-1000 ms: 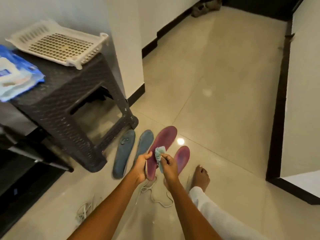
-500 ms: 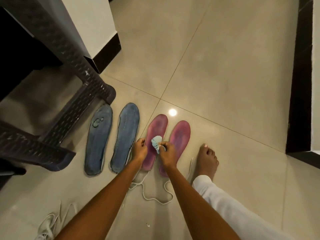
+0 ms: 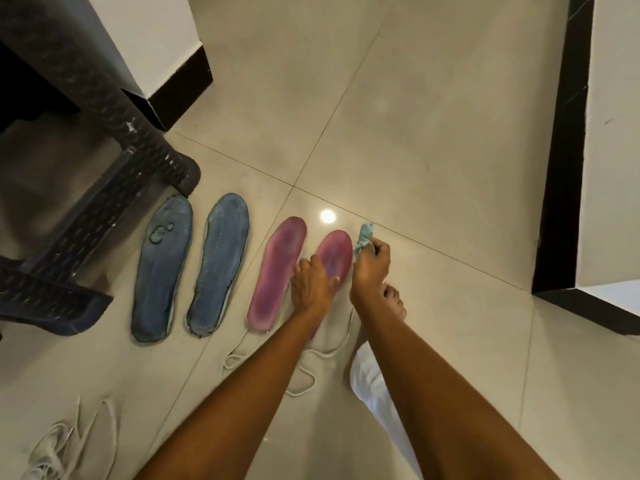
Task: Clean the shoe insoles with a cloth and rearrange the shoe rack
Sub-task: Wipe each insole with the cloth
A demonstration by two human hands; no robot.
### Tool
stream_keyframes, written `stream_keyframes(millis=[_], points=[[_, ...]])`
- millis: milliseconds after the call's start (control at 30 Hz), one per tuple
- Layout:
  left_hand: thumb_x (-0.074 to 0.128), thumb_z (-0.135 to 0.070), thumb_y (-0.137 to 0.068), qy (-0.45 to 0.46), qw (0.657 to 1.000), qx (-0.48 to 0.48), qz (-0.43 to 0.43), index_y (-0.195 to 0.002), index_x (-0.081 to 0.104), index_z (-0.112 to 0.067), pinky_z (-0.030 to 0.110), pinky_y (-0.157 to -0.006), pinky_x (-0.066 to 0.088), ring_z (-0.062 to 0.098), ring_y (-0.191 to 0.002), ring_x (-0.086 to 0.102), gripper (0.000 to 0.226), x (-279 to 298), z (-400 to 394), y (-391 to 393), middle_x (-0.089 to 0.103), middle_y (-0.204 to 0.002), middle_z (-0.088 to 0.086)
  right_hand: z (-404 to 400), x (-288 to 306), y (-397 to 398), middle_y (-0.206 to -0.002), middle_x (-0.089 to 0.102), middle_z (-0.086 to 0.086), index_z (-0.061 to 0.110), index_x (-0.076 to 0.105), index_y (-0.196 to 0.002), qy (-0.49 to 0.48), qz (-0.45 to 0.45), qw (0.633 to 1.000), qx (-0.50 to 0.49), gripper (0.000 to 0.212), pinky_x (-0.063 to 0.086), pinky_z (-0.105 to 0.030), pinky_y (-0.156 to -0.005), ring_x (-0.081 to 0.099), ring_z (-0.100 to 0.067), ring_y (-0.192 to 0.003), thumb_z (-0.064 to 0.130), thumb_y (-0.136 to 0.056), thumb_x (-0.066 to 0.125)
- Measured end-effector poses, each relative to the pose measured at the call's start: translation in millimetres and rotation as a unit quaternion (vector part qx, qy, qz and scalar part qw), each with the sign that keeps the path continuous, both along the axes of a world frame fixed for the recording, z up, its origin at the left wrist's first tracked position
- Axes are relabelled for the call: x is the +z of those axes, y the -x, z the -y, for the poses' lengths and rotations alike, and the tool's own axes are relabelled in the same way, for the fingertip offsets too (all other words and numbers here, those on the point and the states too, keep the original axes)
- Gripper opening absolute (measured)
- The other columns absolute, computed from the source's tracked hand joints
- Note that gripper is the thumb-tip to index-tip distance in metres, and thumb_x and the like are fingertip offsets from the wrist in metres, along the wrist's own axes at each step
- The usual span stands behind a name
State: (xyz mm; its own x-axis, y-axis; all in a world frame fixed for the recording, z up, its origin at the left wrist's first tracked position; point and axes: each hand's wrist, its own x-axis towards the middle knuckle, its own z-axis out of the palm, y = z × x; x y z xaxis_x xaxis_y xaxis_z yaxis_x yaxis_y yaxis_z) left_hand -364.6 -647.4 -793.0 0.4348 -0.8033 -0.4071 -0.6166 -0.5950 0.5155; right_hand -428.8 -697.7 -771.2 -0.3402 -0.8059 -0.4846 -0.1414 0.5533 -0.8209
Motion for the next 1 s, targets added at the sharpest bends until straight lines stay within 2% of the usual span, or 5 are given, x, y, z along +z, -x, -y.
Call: stream_keyframes(millis=[200,367,633,767,1000], points=[[0.069,-0.039,-0.081,-0.071,0.992,0.027,0.097,-0.146,0.015,-0.007,0.037,-0.104,0.04,0.03,-0.127,0.04,0.09,-22.7,12.7,15.0,0.036,-0.139,0.019,29.4,-11.2,-12.1,-0.095,0.059,-0.001,0.013,0.058,-0.101,-0.011,0.018,0.998,0.067,0.014,0.048,-0.034,-0.083,0.056,-0.017,-0.088,0.014,-0.094,0.047],[0.053,-0.015,-0.094,0.027,0.973,0.159,-0.166,-0.128,0.045,-0.008,0.028,-0.075,0.042,0.027,-0.102,0.059,0.036,9.7,12.8,6.5,0.059,-0.113,0.012,18.6,9.1,-23.6,-0.1,0.063,-0.002,0.011,0.06,-0.102,-0.013,0.028,0.996,0.08,0.017,0.048,-0.032,-0.082,0.056,-0.016,-0.088,0.012,-0.092,0.047],[0.061,0.005,-0.083,0.057,0.848,0.268,-0.454,-0.116,0.056,0.001,0.023,-0.054,0.054,0.018,-0.07,0.062,0.034,137.3,-29.4,-28.6,0.063,-0.081,0.006,-34.0,121.5,-25.3,-0.094,0.063,-0.003,0.017,0.059,-0.091,0.0,0.084,0.992,0.089,0.012,0.05,-0.034,-0.081,0.058,-0.017,-0.085,0.01,-0.089,0.05],[0.05,0.012,-0.085,0.097,0.747,0.284,-0.593,-0.116,0.056,0.004,0.041,-0.067,0.059,0.029,-0.073,0.067,0.032,253.5,-105.0,-57.5,0.07,-0.083,0.017,-83.2,230.3,-43.3,-0.087,0.062,-0.005,0.019,0.059,-0.084,0.048,0.159,0.974,0.154,0.013,0.044,-0.025,-0.058,0.056,-0.018,-0.077,0.01,-0.091,0.053],[0.057,-0.001,-0.076,0.204,0.69,0.272,-0.639,-0.122,0.054,0.0,0.054,-0.093,0.048,0.039,-0.097,0.064,0.046,396.0,-245.5,-96.3,0.067,-0.105,0.024,-192.4,379.4,-80.5,-0.093,0.063,0.003,0.017,0.062,-0.092,0.237,0.072,0.843,0.478,0.015,0.05,-0.029,-0.079,0.059,-0.015,-0.091,0.009,-0.091,0.05]])
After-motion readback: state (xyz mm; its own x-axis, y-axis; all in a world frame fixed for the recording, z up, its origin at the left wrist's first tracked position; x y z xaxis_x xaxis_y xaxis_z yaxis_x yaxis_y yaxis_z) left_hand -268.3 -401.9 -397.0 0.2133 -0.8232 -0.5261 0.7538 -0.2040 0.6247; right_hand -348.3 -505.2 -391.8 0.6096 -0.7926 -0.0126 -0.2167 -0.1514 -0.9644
